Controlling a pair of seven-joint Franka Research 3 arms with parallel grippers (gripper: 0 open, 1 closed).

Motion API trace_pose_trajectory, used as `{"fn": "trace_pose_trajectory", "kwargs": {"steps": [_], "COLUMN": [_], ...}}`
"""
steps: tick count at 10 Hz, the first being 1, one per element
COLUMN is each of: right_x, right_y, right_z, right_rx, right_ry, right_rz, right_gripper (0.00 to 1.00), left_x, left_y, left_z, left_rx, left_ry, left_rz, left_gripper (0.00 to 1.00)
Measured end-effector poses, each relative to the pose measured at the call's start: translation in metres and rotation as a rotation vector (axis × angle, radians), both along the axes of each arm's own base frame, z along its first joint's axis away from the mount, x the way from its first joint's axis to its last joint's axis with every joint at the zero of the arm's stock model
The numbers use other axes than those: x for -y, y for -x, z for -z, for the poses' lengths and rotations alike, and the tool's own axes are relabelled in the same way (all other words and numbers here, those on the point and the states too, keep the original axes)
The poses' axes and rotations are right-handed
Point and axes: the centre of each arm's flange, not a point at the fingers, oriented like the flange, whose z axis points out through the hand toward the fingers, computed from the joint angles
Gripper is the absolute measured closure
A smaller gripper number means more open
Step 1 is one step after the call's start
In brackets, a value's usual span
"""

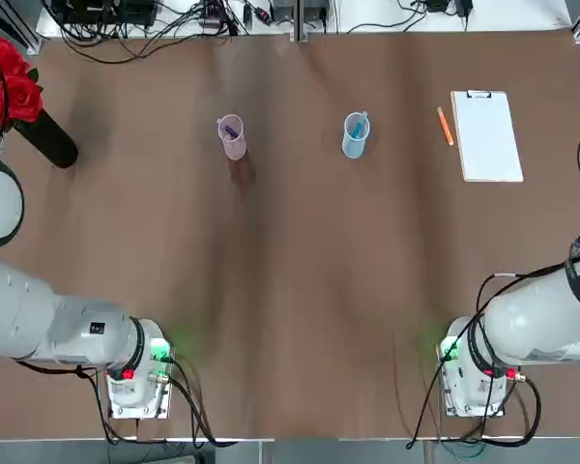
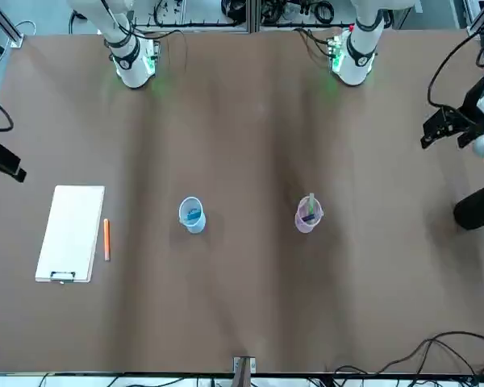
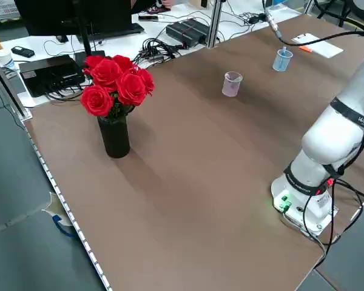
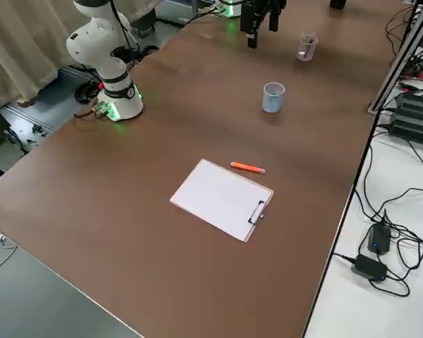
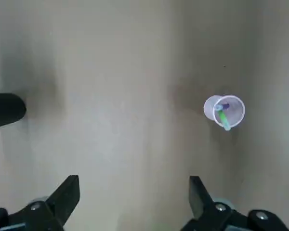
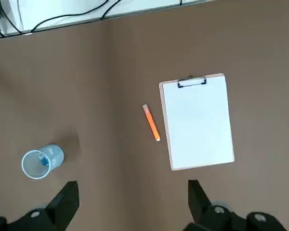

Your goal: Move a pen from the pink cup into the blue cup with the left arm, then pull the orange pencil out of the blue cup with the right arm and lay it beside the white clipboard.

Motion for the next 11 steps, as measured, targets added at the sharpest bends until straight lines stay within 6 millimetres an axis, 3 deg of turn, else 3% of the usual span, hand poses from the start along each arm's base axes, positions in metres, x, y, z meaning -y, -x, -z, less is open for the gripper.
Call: {"fn": "trace_pose_trajectory", "kwargs": {"steps": [3,11], "right_x": [-0.003,-0.018], "right_y": [-0.002,-0.002], "right_z": [0.011,0.012], "right_rx": [-0.019,-0.017], "right_ry": [-0.001,-0.006], "right_rz": [-0.005,-0.033], "right_gripper": [0.00,0.00], "left_x": [-0.001,-0.002], "left_y": [0.000,0.000], "left_z": [-0.001,-0.001], "left_rx": [-0.003,-0.003], "left_ry": [0.000,0.000], "left_rz": [-0.006,-0.008], "left_gripper": [0.00,0.00]}}
